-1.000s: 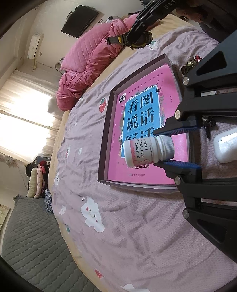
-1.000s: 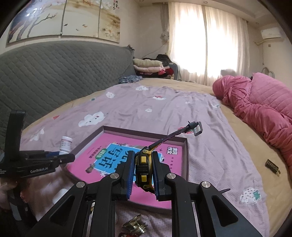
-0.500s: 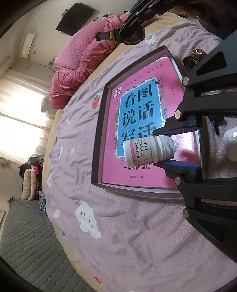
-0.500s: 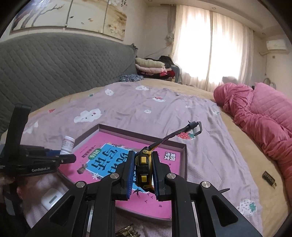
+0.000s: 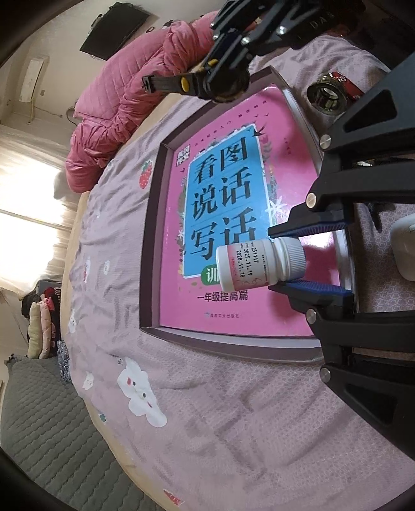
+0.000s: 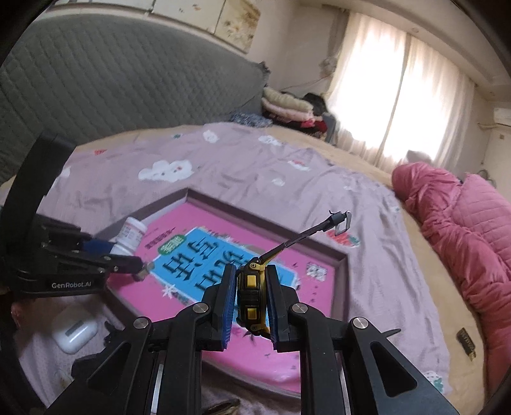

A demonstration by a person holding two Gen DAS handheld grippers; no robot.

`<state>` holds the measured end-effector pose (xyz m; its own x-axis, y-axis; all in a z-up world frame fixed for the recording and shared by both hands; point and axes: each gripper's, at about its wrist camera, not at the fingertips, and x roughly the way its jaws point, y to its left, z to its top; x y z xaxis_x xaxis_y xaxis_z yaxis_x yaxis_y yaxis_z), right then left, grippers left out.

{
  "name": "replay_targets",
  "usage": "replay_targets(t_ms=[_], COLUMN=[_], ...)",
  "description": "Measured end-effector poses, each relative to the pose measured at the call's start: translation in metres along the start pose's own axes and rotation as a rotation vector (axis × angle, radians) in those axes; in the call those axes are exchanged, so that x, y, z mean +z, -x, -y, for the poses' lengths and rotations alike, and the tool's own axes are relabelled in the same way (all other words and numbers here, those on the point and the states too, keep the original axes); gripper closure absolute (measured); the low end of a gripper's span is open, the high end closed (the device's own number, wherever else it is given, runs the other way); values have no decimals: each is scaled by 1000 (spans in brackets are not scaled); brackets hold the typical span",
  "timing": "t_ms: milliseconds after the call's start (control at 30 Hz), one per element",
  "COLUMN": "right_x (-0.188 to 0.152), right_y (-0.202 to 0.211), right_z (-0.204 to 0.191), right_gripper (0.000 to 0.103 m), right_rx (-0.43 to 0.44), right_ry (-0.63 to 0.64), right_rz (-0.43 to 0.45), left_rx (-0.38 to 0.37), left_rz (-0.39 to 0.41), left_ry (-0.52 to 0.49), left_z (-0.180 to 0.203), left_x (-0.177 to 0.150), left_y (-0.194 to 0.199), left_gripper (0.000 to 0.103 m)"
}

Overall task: Organize rigid objects
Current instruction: 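Carry the pill bottle with the left tool while the right tool carries the watch over the grey box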

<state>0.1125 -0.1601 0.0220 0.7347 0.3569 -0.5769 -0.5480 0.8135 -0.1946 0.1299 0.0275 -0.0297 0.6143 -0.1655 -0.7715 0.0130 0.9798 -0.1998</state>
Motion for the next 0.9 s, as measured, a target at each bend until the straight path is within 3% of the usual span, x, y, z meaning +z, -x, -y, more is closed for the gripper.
replay_targets(t_ms=[267,667,900], right_x=[-10,-13,-15], right_y=[-14,-26,-32], right_z=[-11,15,10], right_gripper=[85,85,85], right_rx=[52,174,175], right_ry=[5,-197,-176], right_rz=[-53,-101,-155], left_rx=[9,17,27], left_rz=[-23,-45,-58], left_ry=[-7,-12,-18], left_z=[-1,-2,-3], left_x=[-1,-1,-1], left_y=[-5,-7,-9], left_gripper=[77,77,77])
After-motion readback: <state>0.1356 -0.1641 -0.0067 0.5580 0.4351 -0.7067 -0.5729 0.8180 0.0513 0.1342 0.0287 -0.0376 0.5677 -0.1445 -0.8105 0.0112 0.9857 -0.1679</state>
